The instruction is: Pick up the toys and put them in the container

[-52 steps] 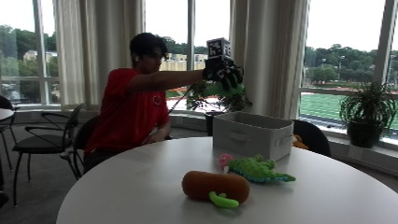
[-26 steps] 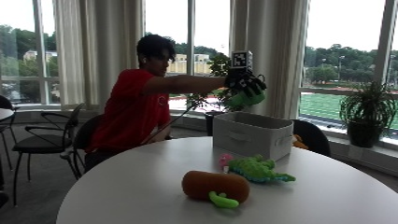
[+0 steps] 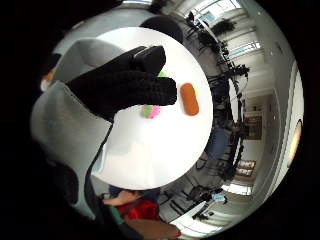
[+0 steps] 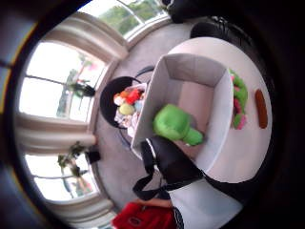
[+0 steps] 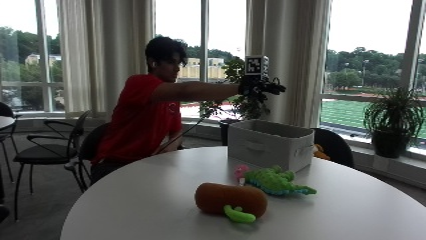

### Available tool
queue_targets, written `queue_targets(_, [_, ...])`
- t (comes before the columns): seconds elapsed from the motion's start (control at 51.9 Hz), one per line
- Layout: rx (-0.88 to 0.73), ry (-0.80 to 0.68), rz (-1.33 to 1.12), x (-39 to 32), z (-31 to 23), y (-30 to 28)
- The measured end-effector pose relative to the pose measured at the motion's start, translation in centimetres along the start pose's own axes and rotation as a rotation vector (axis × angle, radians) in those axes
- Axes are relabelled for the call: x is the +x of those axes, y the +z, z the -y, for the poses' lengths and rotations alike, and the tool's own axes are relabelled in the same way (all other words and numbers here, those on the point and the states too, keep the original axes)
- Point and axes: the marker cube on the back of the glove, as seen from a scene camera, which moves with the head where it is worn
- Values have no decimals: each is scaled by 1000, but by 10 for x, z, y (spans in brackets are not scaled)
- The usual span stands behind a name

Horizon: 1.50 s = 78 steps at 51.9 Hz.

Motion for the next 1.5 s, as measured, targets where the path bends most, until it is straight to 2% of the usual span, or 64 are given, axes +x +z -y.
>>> queue_targets(0.096, [8,79,-17,59,6,17])
queue_targets(0.27, [-37,167,-57,124,15,48])
queue_targets(0.501, [-122,284,-82,193,41,103])
queue_targets(0.636, [-128,287,-55,222,63,139])
queue_targets(1.079, [-263,225,-92,204,116,226])
queue_targets(1.503, [-408,237,-46,214,122,272])
